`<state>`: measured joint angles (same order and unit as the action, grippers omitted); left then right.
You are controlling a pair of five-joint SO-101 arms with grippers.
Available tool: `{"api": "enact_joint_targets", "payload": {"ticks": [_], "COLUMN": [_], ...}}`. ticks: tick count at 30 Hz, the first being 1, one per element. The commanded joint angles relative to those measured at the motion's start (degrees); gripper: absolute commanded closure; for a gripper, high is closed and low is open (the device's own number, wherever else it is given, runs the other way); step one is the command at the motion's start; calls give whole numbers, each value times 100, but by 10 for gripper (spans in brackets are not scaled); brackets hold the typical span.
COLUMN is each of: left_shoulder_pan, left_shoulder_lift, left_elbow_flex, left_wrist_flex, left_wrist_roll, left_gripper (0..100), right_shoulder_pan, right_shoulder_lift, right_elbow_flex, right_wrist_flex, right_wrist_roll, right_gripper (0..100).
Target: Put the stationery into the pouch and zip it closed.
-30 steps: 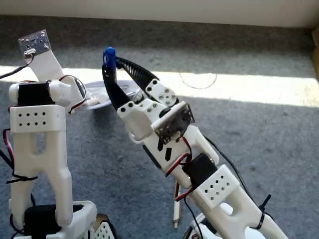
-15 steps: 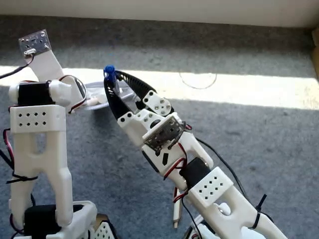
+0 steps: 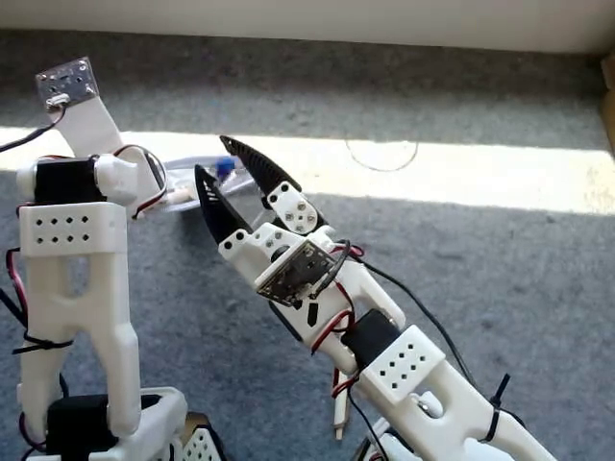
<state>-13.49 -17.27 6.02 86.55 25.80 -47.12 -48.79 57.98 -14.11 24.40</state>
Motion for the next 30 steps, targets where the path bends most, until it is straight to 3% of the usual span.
{"api": "enact_joint_targets", "payload": {"ticks": [1,16,20,25,30], "left_shoulder_pan": [-110,-110,-110,-110,-101], "left_shoulder_lift": [101,101,101,101,101], "left_elbow_flex": [40,40,40,40,40], "left_wrist_flex": [-79,-79,-79,-79,-79], "left_wrist_roll": [-62,-62,-62,-62,-62], "left_gripper": [965,965,965,965,965], "right_shoulder_pan": [-48,84,242,734,1165], "right_shoulder_lift": [-189,-637,-1349,-2035,-2132], "right_elbow_flex": [-66,-66,-163,-523,-1068], "right_wrist_flex": [374,576,1613,3213,4892], "right_wrist_roll": [44,26,-9,-1363,-2215], "right_gripper": [851,851,851,851,851]}}
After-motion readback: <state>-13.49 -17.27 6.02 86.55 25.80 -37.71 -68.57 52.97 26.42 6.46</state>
